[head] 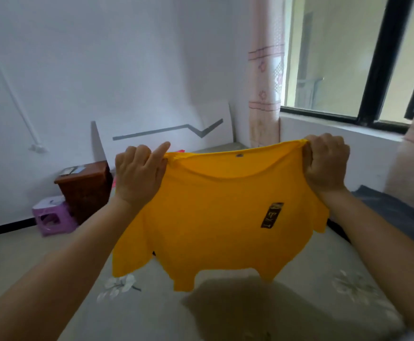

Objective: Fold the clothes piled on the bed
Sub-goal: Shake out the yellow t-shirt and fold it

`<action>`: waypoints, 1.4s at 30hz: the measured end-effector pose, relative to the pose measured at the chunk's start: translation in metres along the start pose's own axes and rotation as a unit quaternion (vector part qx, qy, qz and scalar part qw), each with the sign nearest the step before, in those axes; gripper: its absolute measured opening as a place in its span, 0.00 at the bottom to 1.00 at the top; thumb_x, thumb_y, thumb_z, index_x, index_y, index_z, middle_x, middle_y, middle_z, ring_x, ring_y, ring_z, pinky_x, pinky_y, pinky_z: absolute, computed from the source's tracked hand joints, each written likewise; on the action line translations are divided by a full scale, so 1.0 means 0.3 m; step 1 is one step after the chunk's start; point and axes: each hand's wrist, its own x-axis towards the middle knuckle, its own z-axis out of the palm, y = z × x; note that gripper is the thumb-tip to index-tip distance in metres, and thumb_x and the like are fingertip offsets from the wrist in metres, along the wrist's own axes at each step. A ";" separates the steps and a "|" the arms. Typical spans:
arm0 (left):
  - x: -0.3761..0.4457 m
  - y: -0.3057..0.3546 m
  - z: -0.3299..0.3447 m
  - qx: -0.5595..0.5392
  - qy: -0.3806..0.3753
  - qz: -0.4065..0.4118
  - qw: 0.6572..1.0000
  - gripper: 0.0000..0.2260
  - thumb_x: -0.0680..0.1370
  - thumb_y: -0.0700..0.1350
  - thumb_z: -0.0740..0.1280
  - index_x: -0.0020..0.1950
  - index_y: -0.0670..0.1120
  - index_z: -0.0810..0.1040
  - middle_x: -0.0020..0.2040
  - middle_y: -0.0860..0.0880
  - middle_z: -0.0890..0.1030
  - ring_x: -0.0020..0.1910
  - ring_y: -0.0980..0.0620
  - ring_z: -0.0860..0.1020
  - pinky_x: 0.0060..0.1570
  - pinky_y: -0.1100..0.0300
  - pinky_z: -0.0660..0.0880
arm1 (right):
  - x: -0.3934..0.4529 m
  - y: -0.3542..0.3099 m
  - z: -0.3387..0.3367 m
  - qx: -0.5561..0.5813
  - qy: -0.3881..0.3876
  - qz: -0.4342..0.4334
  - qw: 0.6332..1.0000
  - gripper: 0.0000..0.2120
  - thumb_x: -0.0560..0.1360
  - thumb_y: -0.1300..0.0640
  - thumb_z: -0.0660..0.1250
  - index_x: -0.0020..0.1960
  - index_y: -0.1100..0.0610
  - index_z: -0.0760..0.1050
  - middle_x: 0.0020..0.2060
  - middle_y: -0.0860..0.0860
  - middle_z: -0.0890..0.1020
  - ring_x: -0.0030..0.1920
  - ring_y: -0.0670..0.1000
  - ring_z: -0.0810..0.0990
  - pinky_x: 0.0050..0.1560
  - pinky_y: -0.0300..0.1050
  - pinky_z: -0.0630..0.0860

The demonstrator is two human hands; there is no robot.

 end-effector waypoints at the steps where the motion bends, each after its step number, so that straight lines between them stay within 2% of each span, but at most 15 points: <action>1: -0.001 -0.023 -0.032 0.024 0.004 0.013 1.000 0.16 0.82 0.51 0.47 0.60 0.46 0.69 0.37 0.44 0.71 0.37 0.48 0.63 0.36 0.55 0.56 | 0.008 -0.025 -0.027 -0.008 0.005 -0.012 1.000 0.08 0.76 0.57 0.54 0.42 0.60 0.68 0.31 0.62 0.74 0.35 0.58 0.71 0.35 0.46 0.56; 3: -0.012 -0.068 -0.089 0.075 0.002 0.050 0.996 0.18 0.82 0.52 0.45 0.62 0.46 0.68 0.41 0.46 0.64 0.37 0.47 0.61 0.37 0.54 0.55 | 0.019 -0.061 -0.072 -0.018 0.010 -0.040 0.999 0.09 0.77 0.56 0.53 0.42 0.59 0.66 0.31 0.61 0.74 0.36 0.55 0.65 0.35 0.46 0.55; 7: -0.046 -0.126 -0.161 0.126 -0.033 0.049 0.990 0.22 0.81 0.56 0.42 0.65 0.48 0.66 0.43 0.45 0.63 0.38 0.46 0.61 0.37 0.54 0.55 | 0.047 -0.123 -0.116 -0.009 -0.028 -0.080 0.996 0.20 0.81 0.51 0.47 0.41 0.62 0.69 0.31 0.60 0.73 0.34 0.56 0.69 0.36 0.46 0.56; 10: -0.110 -0.146 -0.168 0.126 -0.103 0.015 0.987 0.25 0.80 0.58 0.40 0.67 0.47 0.64 0.43 0.43 0.62 0.38 0.46 0.60 0.36 0.54 0.54 | 0.064 -0.172 -0.093 0.003 -0.088 -0.132 0.987 0.20 0.80 0.46 0.47 0.52 0.61 0.69 0.33 0.61 0.75 0.38 0.55 0.66 0.36 0.46 0.55; 13: -0.224 -0.168 -0.124 0.114 -0.177 -0.018 0.978 0.28 0.79 0.61 0.38 0.69 0.46 0.61 0.42 0.43 0.61 0.38 0.45 0.60 0.36 0.53 0.54 | 0.030 -0.209 0.003 0.020 -0.159 -0.191 0.968 0.26 0.79 0.40 0.43 0.60 0.58 0.67 0.34 0.61 0.76 0.38 0.54 0.62 0.36 0.44 0.58; 15: -0.321 -0.173 -0.078 0.095 -0.227 -0.041 0.968 0.29 0.78 0.62 0.37 0.69 0.47 0.62 0.40 0.42 0.64 0.37 0.46 0.59 0.36 0.54 0.58 | -0.043 -0.229 0.104 0.022 -0.218 -0.205 0.954 0.31 0.77 0.37 0.41 0.62 0.59 0.66 0.37 0.60 0.77 0.39 0.54 0.65 0.36 0.44 0.62; 17: -0.424 -0.167 -0.020 0.082 -0.282 -0.051 0.955 0.31 0.78 0.63 0.37 0.67 0.46 0.66 0.37 0.40 0.69 0.36 0.46 0.61 0.34 0.57 0.63 | -0.157 -0.250 0.226 0.024 -0.284 -0.212 0.935 0.34 0.76 0.35 0.39 0.63 0.60 0.65 0.40 0.59 0.78 0.40 0.56 0.74 0.38 0.46 0.62; 21: -0.661 -0.113 0.137 0.084 -0.428 -0.066 0.897 0.36 0.77 0.63 0.37 0.63 0.45 0.76 0.35 0.41 0.74 0.30 0.45 0.72 0.38 0.58 0.50 | -0.475 -0.278 0.484 0.054 -0.421 -0.204 0.882 0.39 0.76 0.34 0.36 0.61 0.61 0.72 0.39 0.58 0.80 0.35 0.56 0.79 0.34 0.42 0.73; 25: -0.904 -0.024 0.341 0.060 -0.531 -0.096 0.840 0.37 0.77 0.63 0.36 0.61 0.46 0.78 0.36 0.40 0.76 0.31 0.44 0.75 0.35 0.55 0.54 | -0.822 -0.261 0.692 0.077 -0.547 -0.187 0.813 0.37 0.75 0.33 0.35 0.64 0.59 0.63 0.39 0.58 0.79 0.36 0.57 0.78 0.32 0.45 0.72; 29: -1.087 0.066 0.480 0.043 -0.648 -0.139 0.748 0.31 0.78 0.63 0.38 0.69 0.50 0.68 0.47 0.40 0.77 0.41 0.44 0.76 0.39 0.54 0.57 | -1.105 -0.228 0.805 0.088 -0.604 -0.160 0.776 0.37 0.75 0.33 0.35 0.64 0.59 0.63 0.40 0.58 0.78 0.39 0.55 0.71 0.34 0.44 0.71; 30: -1.129 0.086 0.507 0.035 -0.668 -0.162 0.726 0.31 0.78 0.63 0.37 0.69 0.49 0.69 0.45 0.40 0.77 0.39 0.44 0.76 0.37 0.54 0.56 | -1.161 -0.222 0.823 0.092 -0.615 -0.158 0.767 0.36 0.76 0.34 0.35 0.64 0.59 0.64 0.39 0.57 0.78 0.39 0.54 0.70 0.34 0.43 0.70; 32: -1.238 0.127 0.562 0.021 -0.658 -0.170 0.733 0.33 0.79 0.61 0.36 0.66 0.47 0.72 0.38 0.40 0.77 0.33 0.44 0.74 0.34 0.55 0.53 | -1.265 -0.210 0.855 0.095 -0.636 -0.159 0.749 0.36 0.76 0.35 0.34 0.63 0.59 0.65 0.39 0.56 0.79 0.38 0.54 0.72 0.32 0.42 0.69; 36: -1.424 0.160 0.633 0.014 -0.664 -0.179 0.726 0.28 0.79 0.61 0.36 0.66 0.48 0.64 0.37 0.40 0.75 0.36 0.45 0.65 0.34 0.55 0.53 | -1.403 -0.197 0.927 0.093 -0.630 -0.178 0.750 0.36 0.77 0.36 0.35 0.61 0.60 0.68 0.38 0.56 0.79 0.35 0.55 0.75 0.31 0.43 0.70; 38: -1.456 0.142 0.678 0.010 -0.669 -0.188 0.720 0.28 0.79 0.61 0.37 0.66 0.48 0.65 0.37 0.39 0.75 0.36 0.45 0.66 0.34 0.55 0.54 | -1.418 -0.200 0.983 0.097 -0.625 -0.183 0.752 0.35 0.77 0.36 0.36 0.61 0.61 0.67 0.38 0.57 0.79 0.34 0.56 0.77 0.31 0.44 0.70; 42: -1.468 0.017 0.837 0.059 -0.603 -0.152 0.781 0.28 0.78 0.62 0.44 0.67 0.46 0.68 0.41 0.36 0.75 0.40 0.42 0.67 0.38 0.52 0.60 | -1.366 -0.234 1.167 0.091 -0.601 -0.196 0.769 0.36 0.76 0.35 0.36 0.62 0.62 0.66 0.38 0.60 0.77 0.35 0.58 0.77 0.32 0.44 0.70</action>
